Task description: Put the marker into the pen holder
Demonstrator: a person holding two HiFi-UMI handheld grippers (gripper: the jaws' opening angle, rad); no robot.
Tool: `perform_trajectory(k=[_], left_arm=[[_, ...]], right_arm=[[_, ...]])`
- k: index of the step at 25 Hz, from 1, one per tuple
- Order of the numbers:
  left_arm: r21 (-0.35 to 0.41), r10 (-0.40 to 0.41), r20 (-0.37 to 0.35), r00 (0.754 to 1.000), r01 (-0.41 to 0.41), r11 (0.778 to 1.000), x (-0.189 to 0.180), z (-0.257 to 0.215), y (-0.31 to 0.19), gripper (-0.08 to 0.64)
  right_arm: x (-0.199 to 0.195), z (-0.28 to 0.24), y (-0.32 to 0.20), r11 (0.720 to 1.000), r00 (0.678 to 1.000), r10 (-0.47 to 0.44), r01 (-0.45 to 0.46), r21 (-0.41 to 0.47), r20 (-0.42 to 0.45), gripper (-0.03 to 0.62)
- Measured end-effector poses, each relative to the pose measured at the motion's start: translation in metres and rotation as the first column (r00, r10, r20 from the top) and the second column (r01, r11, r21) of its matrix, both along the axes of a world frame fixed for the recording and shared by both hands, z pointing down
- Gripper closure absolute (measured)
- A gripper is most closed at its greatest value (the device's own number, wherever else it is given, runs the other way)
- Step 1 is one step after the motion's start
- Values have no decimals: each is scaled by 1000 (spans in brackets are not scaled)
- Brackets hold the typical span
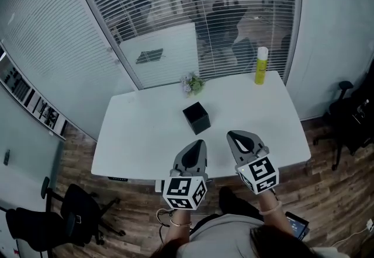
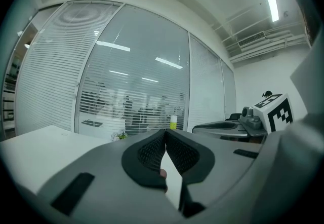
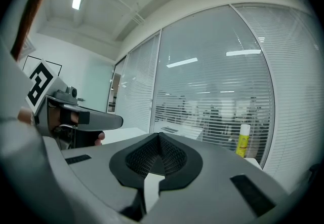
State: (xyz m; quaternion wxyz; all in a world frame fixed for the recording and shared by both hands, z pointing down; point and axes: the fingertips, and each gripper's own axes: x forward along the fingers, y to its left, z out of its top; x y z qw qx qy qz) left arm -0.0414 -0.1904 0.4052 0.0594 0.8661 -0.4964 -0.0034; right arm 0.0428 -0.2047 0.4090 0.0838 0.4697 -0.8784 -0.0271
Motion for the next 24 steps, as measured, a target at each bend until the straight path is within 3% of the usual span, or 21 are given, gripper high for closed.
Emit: perform_trajectory(k=[11, 24], left_arm=[[-4, 10, -8, 1000, -10, 1000, 2, 3, -5, 540], [-11, 24, -7, 1000, -24, 1000, -1, 10, -10, 540]], right_arm=[[0, 0, -3, 1000, 1000, 9, -9, 2, -4, 565], [-17, 7, -8, 999, 999, -45, 45, -7, -1, 565]])
